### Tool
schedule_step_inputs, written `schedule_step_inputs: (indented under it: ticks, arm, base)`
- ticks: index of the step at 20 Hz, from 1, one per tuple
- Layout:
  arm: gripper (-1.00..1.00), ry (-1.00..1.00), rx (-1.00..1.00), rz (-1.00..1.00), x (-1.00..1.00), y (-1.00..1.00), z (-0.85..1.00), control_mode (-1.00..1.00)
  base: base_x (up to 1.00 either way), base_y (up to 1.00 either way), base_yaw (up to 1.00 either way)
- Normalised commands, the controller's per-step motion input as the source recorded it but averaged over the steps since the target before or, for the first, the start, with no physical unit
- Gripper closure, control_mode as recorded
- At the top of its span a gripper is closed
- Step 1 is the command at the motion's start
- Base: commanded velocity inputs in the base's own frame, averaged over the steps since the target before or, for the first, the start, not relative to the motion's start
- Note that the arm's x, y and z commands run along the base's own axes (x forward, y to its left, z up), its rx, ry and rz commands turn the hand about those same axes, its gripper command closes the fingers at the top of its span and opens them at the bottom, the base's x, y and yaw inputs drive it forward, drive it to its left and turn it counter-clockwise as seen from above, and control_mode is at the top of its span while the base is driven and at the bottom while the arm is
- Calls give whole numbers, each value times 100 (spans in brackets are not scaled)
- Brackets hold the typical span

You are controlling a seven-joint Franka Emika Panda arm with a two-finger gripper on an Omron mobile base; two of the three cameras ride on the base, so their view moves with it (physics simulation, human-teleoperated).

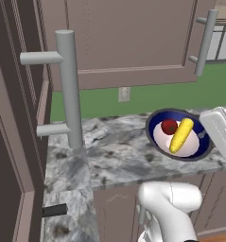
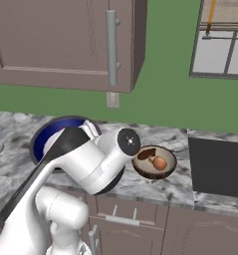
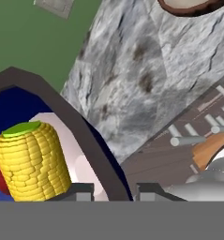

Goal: Place the bowl containing the corn and tomato in the microwave. Close the microwave door and press the start button to microwave the meal.

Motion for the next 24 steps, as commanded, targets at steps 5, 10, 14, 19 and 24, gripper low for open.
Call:
schedule_step_inputs:
  ticks: [5,10,14,19,24]
  arm:
    - [100,0,0,0,-1,0,21,-100]
    - [100,2,0,0,0,0,1,-100]
    - [100,2,0,0,0,0,0,100]
    - [100,0,0,0,0,0,0,100]
    - [100,0,0,0,0,0,0,100]
  base:
    - [0,0,0]
    - [0,0,0]
    - [0,0,0]
    - [-24,-5,0]
    - [-54,-6,0]
